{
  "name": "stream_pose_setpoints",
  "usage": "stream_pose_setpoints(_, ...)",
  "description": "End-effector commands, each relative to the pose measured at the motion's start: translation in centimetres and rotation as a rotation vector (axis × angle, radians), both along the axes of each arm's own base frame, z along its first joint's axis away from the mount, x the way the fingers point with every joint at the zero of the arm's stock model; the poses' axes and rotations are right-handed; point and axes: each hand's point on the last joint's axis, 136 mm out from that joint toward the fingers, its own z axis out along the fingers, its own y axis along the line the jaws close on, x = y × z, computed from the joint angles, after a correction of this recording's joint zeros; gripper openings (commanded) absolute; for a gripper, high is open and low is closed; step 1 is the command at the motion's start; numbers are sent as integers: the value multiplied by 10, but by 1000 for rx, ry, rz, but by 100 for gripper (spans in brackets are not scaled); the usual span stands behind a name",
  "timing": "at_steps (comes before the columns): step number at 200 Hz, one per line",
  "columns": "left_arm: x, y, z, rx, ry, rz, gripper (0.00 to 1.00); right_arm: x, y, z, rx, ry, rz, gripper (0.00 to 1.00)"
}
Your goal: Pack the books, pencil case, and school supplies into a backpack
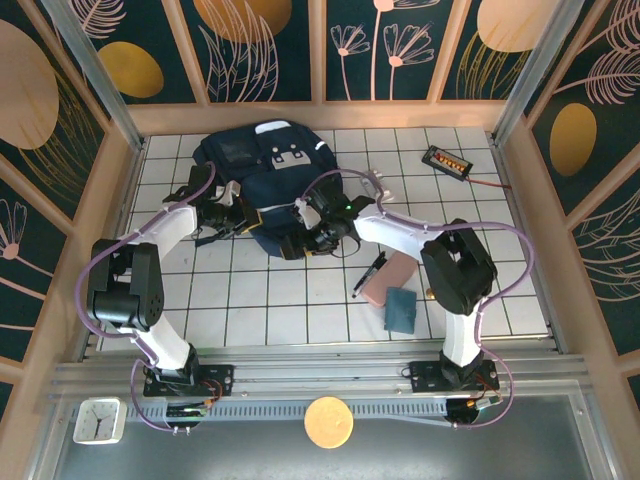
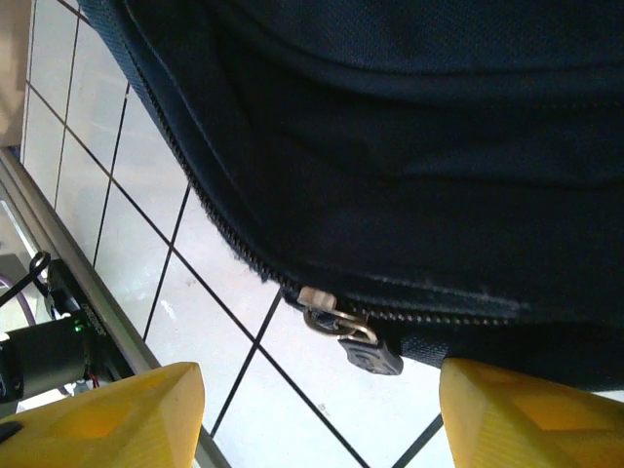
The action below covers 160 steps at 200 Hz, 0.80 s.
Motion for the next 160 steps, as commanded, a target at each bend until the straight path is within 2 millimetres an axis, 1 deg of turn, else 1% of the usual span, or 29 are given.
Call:
stream_pose_setpoints(1,5,-10,32,-76,-104,-30,0,15,9,2,24,-48,-28,65)
stream_pose_setpoints(40,1,-11,32,-94,-92,-24,0,28,15,2,17,-89,-48,61)
stream_pose_setpoints(51,0,-12,31,-98,-86,-21,0,27,16,0,12,-97,-48,59)
stream_pose_setpoints(75,0,-13,30,-120,-78,-11,0,25,13,-8,-28,-125,-56,56)
stream_pose_setpoints(86,-1,-14,29,-129,-68,-5,0,24,11,-12,-47,-145,-58,52)
stream_pose_setpoints(97,-1,-15,28,-137,-63,-3,0,24,10,-15,-62,-158,-64,48)
stream_pose_setpoints(110,-1,-14,29,-137,-61,5,0,26,7,-18,-78,-169,-73,39)
stream_pose_setpoints(119,-1,-14,28,-136,-62,6,0,27,5,-19,-86,-176,-77,33)
stream_pose_setpoints(136,-1,-13,27,-129,-56,11,0,28,2,-18,-97,-191,-82,24)
stream_pose_setpoints(160,-1,-12,26,-121,-53,17,0,30,-6,-17,-123,-206,-86,7)
